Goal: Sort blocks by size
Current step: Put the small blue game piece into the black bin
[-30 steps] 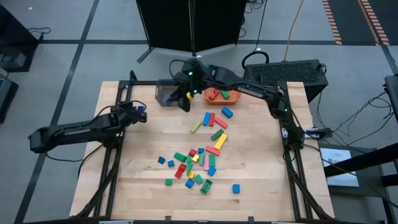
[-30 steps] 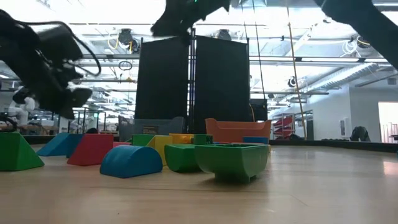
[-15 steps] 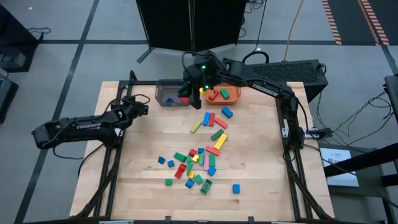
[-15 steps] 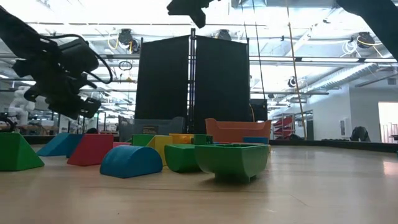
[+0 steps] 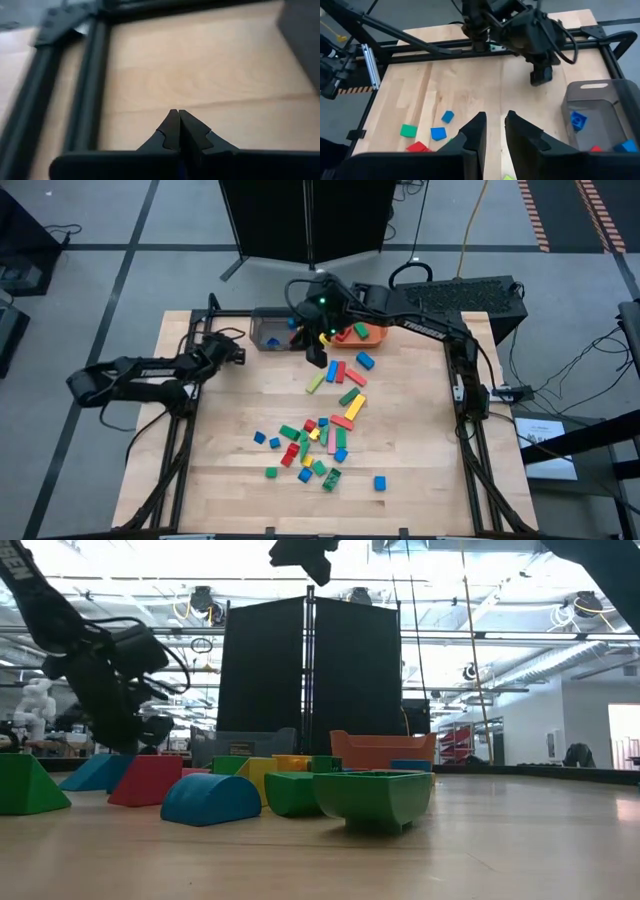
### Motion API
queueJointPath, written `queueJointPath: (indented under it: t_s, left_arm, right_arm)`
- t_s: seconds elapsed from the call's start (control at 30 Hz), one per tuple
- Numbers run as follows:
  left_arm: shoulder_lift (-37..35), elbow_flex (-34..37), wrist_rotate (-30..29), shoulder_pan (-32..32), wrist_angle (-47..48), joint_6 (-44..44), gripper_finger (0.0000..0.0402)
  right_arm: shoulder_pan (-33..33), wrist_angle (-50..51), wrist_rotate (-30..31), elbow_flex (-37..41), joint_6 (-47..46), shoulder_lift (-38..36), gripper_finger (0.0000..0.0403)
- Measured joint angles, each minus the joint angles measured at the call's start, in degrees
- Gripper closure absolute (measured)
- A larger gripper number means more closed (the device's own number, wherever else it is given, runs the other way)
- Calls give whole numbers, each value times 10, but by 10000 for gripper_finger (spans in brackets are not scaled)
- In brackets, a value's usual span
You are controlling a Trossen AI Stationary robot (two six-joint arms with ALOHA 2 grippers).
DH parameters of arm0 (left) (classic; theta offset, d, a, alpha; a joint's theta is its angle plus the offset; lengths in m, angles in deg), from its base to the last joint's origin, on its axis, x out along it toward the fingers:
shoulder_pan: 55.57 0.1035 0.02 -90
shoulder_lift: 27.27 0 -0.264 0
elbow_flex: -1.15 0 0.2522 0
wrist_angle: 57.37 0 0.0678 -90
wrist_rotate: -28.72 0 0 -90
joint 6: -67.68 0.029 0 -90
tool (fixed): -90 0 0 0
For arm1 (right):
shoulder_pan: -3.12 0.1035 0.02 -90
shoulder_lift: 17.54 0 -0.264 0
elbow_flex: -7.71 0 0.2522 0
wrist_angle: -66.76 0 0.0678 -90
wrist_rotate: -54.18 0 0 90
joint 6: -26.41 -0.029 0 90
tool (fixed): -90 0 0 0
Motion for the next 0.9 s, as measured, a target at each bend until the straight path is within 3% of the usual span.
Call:
queueJointPath:
  t_s: [0.13,0.4,0.5,0.6,0.67,0.77,0.83,0.9]
  left_arm:
    - [33,-2,86,0,-40,-6,402]
    - [33,0,296,-53,-73,-143,401]
    - [29,1,407,-87,-142,-205,401]
    - [30,1,458,-121,-238,-248,401]
    - [29,0,471,-142,-281,-269,401]
    - [26,0,435,-167,-335,-284,401]
    - [15,-6,396,-180,-313,-279,401]
    - [2,-20,324,-191,-227,-258,401]
  right_arm:
    - [12,5,0,0,0,0,339]
    - [32,10,0,0,-2,0,339]
    - [35,10,0,0,-2,0,339]
    - [38,9,0,0,-2,0,339]
    - [38,8,0,0,-2,0,339]
    - [38,8,0,0,-7,0,339]
    - [38,7,0,0,-16,0,339]
    - [38,7,0,0,-22,0,339]
